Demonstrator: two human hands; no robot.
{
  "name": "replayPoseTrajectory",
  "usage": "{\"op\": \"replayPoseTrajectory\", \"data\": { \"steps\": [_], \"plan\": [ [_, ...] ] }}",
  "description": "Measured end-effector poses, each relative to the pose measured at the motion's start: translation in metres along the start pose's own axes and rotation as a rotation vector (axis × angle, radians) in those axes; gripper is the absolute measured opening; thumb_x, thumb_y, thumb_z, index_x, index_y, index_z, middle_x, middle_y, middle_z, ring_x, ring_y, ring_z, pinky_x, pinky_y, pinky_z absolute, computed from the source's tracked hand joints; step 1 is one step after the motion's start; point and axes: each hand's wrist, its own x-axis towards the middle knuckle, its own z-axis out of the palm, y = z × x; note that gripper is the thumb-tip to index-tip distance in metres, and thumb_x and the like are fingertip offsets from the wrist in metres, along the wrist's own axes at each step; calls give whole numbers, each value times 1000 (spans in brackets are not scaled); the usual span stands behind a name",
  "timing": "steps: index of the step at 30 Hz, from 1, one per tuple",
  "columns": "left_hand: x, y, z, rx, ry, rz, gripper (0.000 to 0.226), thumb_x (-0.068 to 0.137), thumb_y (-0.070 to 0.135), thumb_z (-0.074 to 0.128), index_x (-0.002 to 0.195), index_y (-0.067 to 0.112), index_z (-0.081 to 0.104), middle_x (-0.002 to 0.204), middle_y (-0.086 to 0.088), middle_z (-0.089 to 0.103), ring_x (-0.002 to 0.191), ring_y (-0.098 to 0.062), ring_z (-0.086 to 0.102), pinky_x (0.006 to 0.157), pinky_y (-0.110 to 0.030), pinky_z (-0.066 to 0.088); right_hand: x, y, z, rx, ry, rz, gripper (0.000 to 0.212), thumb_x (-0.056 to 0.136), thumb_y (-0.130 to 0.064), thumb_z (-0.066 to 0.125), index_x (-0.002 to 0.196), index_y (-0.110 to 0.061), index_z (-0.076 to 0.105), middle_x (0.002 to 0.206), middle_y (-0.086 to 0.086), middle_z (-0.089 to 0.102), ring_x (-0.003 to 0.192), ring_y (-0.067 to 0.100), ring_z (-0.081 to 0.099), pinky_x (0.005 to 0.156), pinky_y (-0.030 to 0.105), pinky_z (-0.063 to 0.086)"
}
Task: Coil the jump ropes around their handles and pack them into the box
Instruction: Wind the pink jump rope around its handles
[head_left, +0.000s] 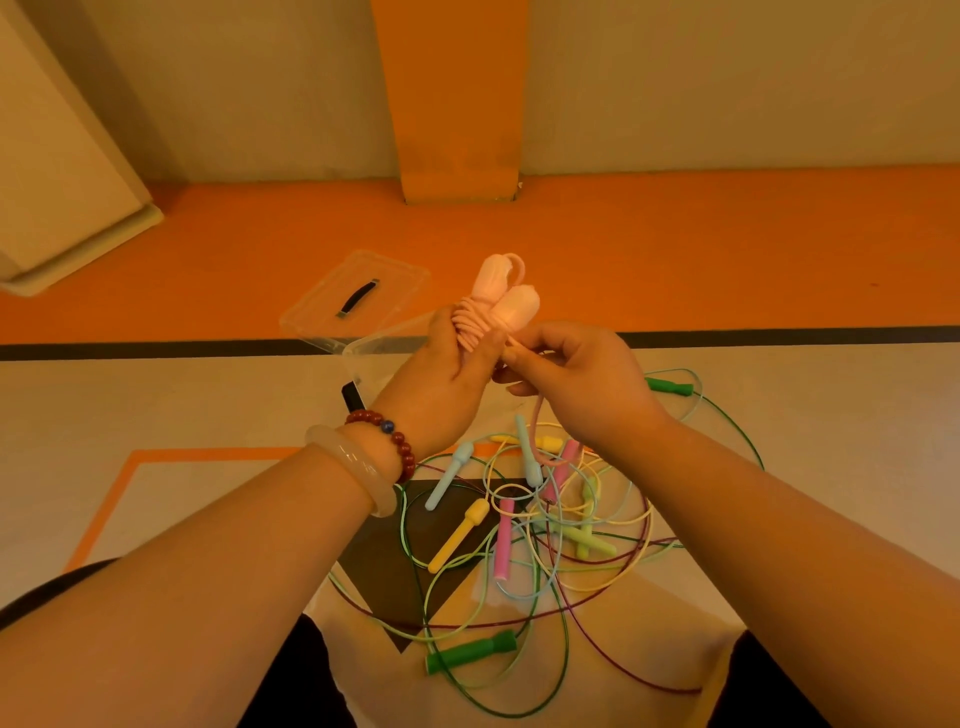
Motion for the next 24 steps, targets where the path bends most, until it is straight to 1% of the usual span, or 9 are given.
{"op": "replayPoseTrajectory", "data": {
  "steps": [2,4,7,10,12,15,17,20,24],
  "plan": [
    [1,1,-2,-23,14,-32,36,96,50,33,123,27,34,75,7,57,48,-1,53,42,-15,41,0,-4,-2,-4,-42,-3,10,95,-16,57,96,-14,67,86,0,71,73,-1,66,64,10,50],
    [2,2,-5,-51,7,-99,32,96,52,34,117,28,38,69,7,56,42,1,49,38,-10,33,1,-8,-5,-18,-106,10,11,96,-17,54,99,-14,64,88,2,70,70,-3,65,64,11,51],
    [3,2,-7,-116,-59,-234,45,92,62,32,108,23,48,63,2,53,41,-5,45,40,-16,34,2,-8,-9,-218,-132,-22,13,98,-27,51,95,-19,61,83,0,66,63,2,62,58,12,47],
    [4,4,-6,-202,-121,-331,55,88,69,30,101,19,49,59,-1,44,43,-12,35,39,-18,29,1,0,-8,-466,-99,-144,12,98,-32,51,91,-23,55,69,-6,53,57,8,48,54,25,36],
    [3,5,-6,-281,-169,-382,62,86,73,26,90,16,48,55,0,40,42,-12,31,42,-20,26,0,5,-7,-515,-33,-185,15,96,-35,55,91,-21,54,64,-8,46,57,6,42,53,26,30],
    [3,6,-5,-432,-290,-491,70,82,80,21,80,15,48,51,1,36,40,-11,27,41,-18,24,3,10,-12,-433,130,-200,27,86,-37,68,97,-15,54,80,-11,50,67,-2,42,56,10,33],
    [3,5,-4,-526,-364,-542,74,78,83,21,79,16,53,52,1,35,38,-10,26,38,-15,22,6,11,-16,-417,156,-220,42,82,-37,72,115,-17,55,102,-8,49,72,-8,39,62,2,32],
    [4,5,-7,-659,-450,-569,77,59,88,32,84,18,53,50,3,34,36,-7,25,39,-14,18,7,13,-17,-418,79,-249,59,84,-36,70,137,-22,47,116,-6,40,74,-12,35,66,3,32],
    [5,1,-12,-747,-539,-565,83,56,85,36,104,17,48,48,4,35,33,-6,25,39,-13,16,7,9,-18,-282,66,-274,49,86,-29,67,133,-23,53,113,-5,36,73,-13,40,67,2,37]
  ]
}}
